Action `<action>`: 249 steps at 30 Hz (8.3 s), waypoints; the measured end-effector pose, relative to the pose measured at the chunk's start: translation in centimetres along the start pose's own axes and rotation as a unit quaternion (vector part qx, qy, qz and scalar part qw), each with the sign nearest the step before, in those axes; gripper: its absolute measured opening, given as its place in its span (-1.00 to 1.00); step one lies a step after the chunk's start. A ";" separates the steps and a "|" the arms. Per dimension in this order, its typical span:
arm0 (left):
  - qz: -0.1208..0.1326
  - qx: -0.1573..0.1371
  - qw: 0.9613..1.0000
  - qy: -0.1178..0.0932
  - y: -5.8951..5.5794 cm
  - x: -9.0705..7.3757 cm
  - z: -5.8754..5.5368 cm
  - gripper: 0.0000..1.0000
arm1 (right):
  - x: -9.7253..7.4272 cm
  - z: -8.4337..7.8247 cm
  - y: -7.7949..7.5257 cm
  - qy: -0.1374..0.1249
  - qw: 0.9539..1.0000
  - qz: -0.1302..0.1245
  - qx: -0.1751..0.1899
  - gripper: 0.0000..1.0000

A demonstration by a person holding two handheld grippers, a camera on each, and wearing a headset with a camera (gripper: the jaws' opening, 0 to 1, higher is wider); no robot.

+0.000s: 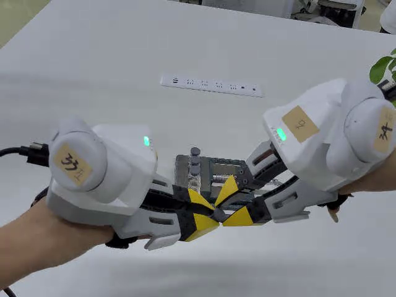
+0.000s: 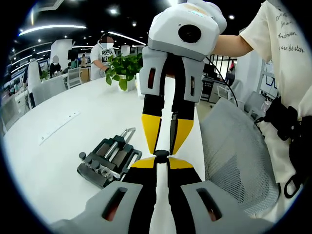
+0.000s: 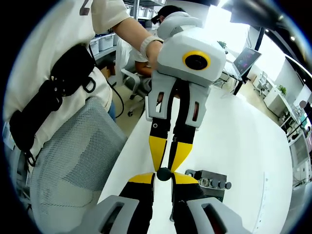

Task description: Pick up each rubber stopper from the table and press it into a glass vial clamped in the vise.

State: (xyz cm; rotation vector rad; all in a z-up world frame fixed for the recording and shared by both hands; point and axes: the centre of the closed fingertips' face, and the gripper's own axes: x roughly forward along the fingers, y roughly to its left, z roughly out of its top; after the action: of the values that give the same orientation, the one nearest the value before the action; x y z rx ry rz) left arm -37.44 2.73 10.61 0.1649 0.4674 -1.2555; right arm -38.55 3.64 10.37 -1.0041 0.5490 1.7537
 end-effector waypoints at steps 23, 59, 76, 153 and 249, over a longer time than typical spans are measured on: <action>0.009 0.024 1.000 0.002 -0.2 0.3 0.0 -0.93 | 0.1 -0.2 -0.4 0.007 1.000 0.002 0.011 -0.87; 0.089 -0.021 0.996 -0.009 3.6 -0.4 -2.5 0.34 | 0.7 -1.0 -0.3 0.017 1.000 0.015 0.022 -0.89; 0.170 -0.078 0.982 -0.016 7.2 -3.1 -5.7 0.99 | 1.2 -1.3 -0.3 0.018 0.999 0.018 0.025 -0.89; 0.226 -0.129 0.964 -0.057 7.5 -6.1 -5.7 0.86 | 6.1 -5.8 -9.5 0.179 0.969 0.076 -0.151 -0.90; 0.213 -0.144 0.964 -0.065 7.2 -5.5 -6.0 0.78 | 6.3 -5.7 -9.6 0.190 0.973 0.103 -0.077 -0.91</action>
State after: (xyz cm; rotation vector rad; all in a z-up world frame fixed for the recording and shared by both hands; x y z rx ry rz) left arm -33.47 12.05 6.63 -0.0618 0.4660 -0.7609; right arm -28.61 6.56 2.81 -1.4511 0.7899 1.8134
